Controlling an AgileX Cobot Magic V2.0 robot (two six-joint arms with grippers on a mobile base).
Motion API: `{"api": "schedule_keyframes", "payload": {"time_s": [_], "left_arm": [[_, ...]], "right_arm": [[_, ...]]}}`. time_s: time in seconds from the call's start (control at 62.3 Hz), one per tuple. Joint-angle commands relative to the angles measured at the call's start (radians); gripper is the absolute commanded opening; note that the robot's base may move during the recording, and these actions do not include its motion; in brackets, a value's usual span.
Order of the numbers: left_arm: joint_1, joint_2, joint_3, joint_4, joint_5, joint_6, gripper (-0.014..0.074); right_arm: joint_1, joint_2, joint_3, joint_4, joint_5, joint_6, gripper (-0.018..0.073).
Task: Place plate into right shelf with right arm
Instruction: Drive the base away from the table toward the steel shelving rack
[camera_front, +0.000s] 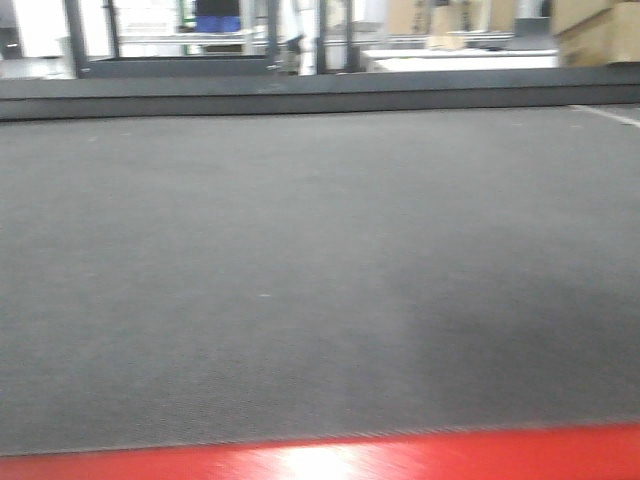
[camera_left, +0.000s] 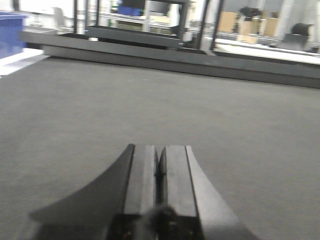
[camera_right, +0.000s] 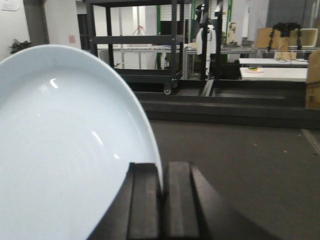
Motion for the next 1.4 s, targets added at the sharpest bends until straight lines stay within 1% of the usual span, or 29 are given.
{"api": "schedule_keyframes", "payload": {"time_s": [0.0,1.381], "left_arm": [[0.000,-0.012,0.008,0.000,-0.092,-0.006,-0.0047],[0.000,-0.012,0.008,0.000,-0.092,-0.006,-0.0047]], "right_arm": [[-0.005,0.010,-0.030,-0.019,-0.101,-0.006,0.0029],[-0.005,0.010,-0.030,-0.019,-0.101,-0.006,0.0029]]}}
